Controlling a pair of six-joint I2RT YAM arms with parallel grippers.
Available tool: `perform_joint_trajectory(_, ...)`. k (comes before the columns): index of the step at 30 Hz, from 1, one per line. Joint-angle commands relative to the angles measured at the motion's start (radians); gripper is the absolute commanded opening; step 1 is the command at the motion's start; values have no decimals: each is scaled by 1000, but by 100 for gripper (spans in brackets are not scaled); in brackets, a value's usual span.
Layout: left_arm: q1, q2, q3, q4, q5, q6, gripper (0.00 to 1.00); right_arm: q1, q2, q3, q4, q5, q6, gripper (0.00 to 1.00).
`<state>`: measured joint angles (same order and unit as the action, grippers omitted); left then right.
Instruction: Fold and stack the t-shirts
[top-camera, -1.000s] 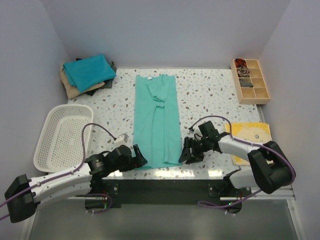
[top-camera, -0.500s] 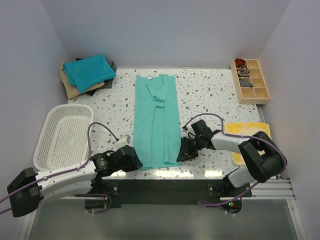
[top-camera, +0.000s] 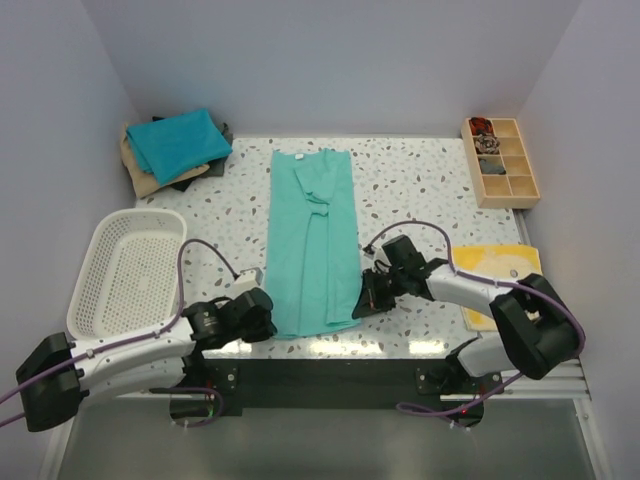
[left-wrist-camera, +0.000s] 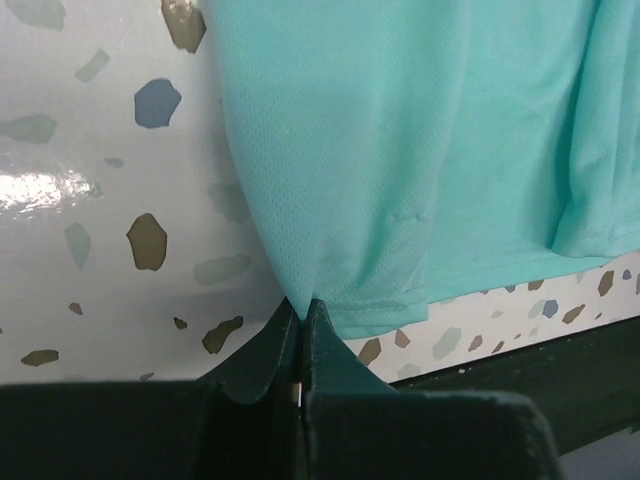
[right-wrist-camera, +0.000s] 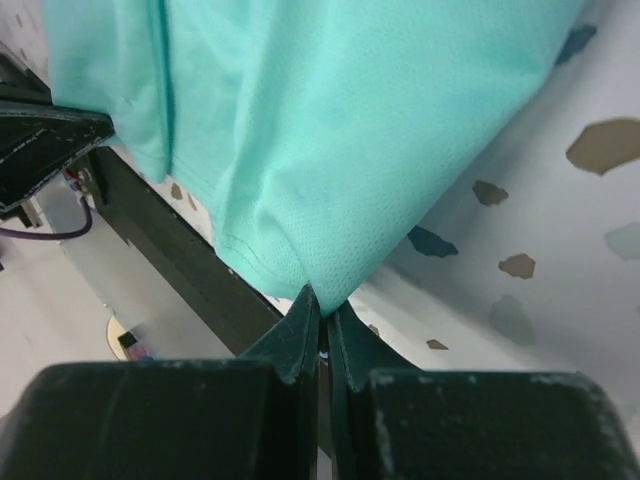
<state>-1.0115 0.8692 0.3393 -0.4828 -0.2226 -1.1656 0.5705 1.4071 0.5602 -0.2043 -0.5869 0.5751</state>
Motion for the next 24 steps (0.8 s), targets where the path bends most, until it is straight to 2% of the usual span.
perform_joint_trajectory(1, -7, 14, 121, -43, -87, 73, 0, 5, -39, 84, -24, 15, -41, 0)
perform_joint_trajectory(6, -7, 102, 232, -7, -141, 150, 0, 3, -8, 205, -95, 42, -110, 0)
perform_joint_trajectory(11, -1, 208, 346, -14, -254, 198, 0, 5, 56, 369, -187, 122, -196, 0)
perform_joint_trajectory(14, 51, 243, 397, 7, -278, 240, 0, 3, 111, 463, -227, 168, -239, 0)
perform_joint_trajectory(18, 189, 257, 400, 117, -232, 340, 0, 0, 190, 562, -256, 219, -274, 0)
perform_joint_trajectory(24, 272, 362, 458, 203, -245, 429, 0, -27, 303, 688, -264, 248, -287, 0)
